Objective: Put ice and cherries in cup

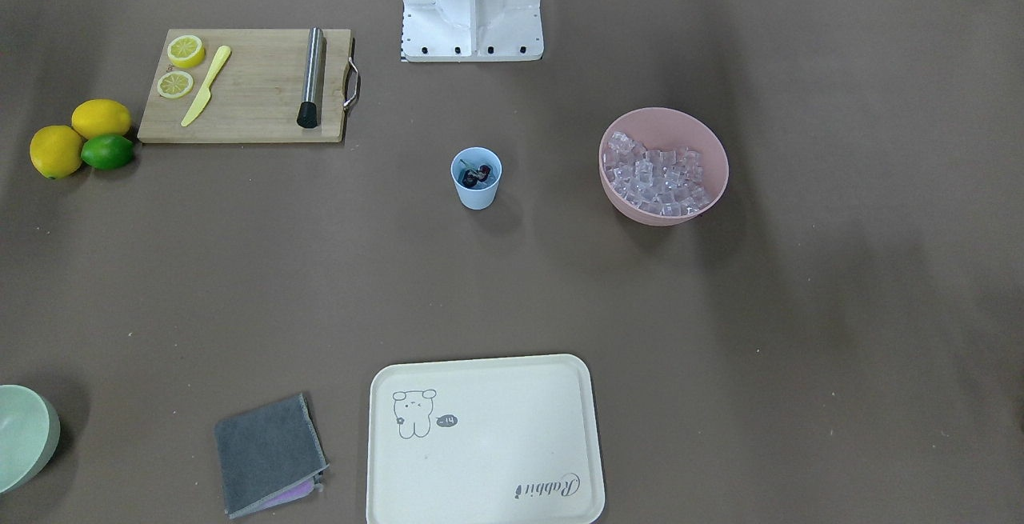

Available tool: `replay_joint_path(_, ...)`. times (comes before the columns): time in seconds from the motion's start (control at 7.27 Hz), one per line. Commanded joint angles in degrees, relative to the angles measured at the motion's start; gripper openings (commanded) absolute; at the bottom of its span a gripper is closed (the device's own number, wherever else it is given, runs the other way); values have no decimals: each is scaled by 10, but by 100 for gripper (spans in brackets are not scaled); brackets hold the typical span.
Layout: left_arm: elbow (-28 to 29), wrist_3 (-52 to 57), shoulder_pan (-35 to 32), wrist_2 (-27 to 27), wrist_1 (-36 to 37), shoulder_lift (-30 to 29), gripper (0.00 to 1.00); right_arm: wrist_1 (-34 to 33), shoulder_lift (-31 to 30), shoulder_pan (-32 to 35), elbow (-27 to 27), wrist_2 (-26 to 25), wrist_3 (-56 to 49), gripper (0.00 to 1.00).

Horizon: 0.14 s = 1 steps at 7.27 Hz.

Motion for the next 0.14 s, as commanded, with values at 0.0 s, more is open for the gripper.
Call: replay_joint_path(0.0,0,1,0,0,0,0,98,0,0,0,0,0,0,100)
